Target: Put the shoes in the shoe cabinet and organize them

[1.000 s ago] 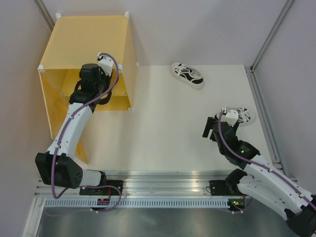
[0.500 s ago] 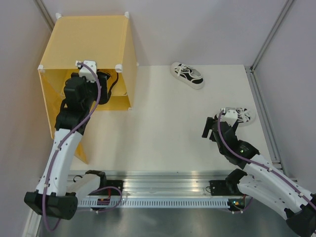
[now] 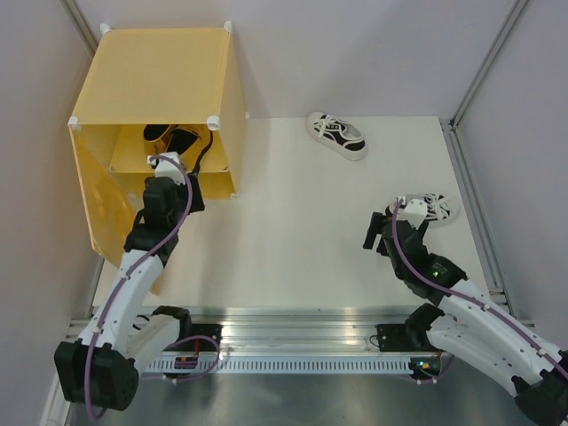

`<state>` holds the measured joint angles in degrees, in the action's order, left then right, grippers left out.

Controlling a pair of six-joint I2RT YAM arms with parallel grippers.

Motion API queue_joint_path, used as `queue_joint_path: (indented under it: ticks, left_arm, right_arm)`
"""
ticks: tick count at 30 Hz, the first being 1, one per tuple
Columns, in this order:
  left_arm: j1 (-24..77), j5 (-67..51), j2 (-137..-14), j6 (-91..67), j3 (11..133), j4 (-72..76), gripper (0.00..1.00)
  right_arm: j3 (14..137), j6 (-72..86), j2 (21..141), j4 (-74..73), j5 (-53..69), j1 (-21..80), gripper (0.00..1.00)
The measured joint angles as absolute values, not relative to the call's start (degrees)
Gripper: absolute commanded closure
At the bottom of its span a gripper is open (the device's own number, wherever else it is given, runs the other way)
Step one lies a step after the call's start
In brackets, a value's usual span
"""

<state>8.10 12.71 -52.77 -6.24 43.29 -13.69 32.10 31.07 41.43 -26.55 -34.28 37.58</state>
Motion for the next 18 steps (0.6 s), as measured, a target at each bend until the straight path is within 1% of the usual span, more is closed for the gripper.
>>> queue_joint_path:
  ticks: [5, 9, 12, 14, 18]
  left_arm:
    - [8.08, 15.03, -59.77, -6.15, 44.31, -8.71, 0.23]
    - [7.03, 15.62, -61.69, -5.87, 44.42, -6.55, 0.24]
    - [5.02, 15.49, -62.46, -5.69, 44.73, -5.08, 0.30]
    - [3.88, 14.98, -63.07, -5.67, 45.10, -4.27, 0.35]
    - [3.57, 13.19, -64.75, -5.58, 45.84, -2.83, 0.40]
  right_arm:
    - [31.44, 31.07, 39.88, -26.41, -34.26, 37.58, 0.10]
    - [31.11, 31.05, 38.06, -26.17, -34.24, 37.60, 0.10]
    - [31.00, 31.05, 37.45, -25.98, -34.22, 37.58, 0.10]
    - [30.85, 30.96, 37.47, -25.76, -34.09, 37.58, 0.10]
    - [30.74, 30.63, 37.74, -25.67, -33.85, 37.58, 0.10]
